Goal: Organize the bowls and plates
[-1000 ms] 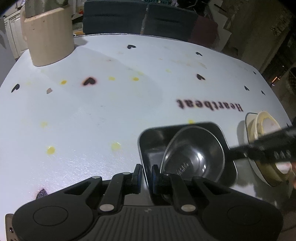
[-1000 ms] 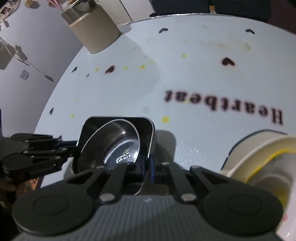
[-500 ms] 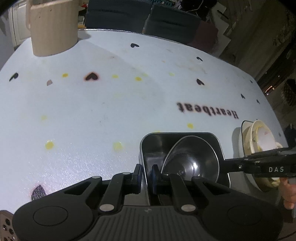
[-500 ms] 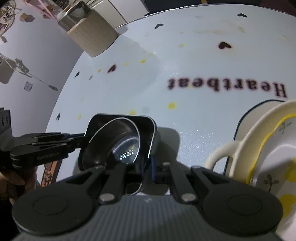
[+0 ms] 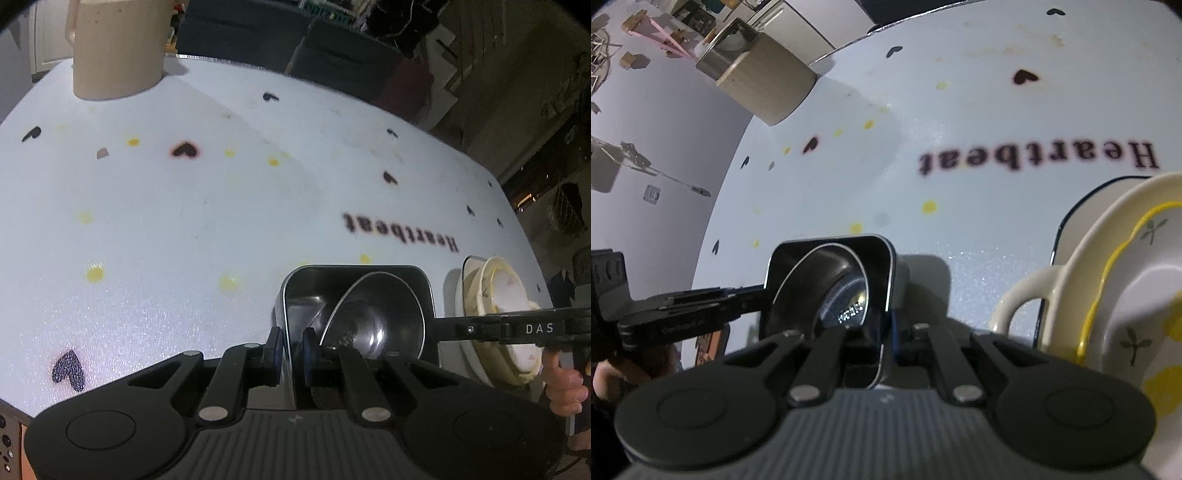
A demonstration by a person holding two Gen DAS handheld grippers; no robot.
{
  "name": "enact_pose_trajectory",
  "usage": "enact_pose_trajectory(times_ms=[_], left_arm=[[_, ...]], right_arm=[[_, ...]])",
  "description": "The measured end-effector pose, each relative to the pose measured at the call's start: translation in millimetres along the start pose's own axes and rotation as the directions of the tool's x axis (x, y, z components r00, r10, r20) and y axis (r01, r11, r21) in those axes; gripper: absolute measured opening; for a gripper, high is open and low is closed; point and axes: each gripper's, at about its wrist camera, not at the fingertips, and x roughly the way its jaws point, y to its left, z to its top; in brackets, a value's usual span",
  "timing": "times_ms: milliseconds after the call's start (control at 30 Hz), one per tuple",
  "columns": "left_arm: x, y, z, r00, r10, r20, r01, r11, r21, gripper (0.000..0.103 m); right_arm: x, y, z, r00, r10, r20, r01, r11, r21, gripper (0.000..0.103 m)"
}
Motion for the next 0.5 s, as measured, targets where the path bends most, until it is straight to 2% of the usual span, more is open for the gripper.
enact_pose_trajectory(times_ms=[233,400,500], left_arm=[[-12.8,-4.0,3.7,0.998,-0.02,0.059,0.022,0.999,-0.033,0.011],[-3.7,-5.3,2.2,1.0,-0.002,0.03,0.003,1.0,-0.029,0.011],[3.7,-3.4,0.8,1.0,0.02,0.003,-0.02,1.0,-0.021,0.011]], right_arm=[[-19.0,-2.1,2.7,0.997,0.046,0.056,-0.047,0.998,0.029,0.006],[-21.5,-7.9,2.7,0.997,0.049,0.062,-0.052,0.997,0.052,0.005],[-16.2,-5.8,4.0,0.998,0.025,0.057,-0.028,0.998,0.051,0.005]])
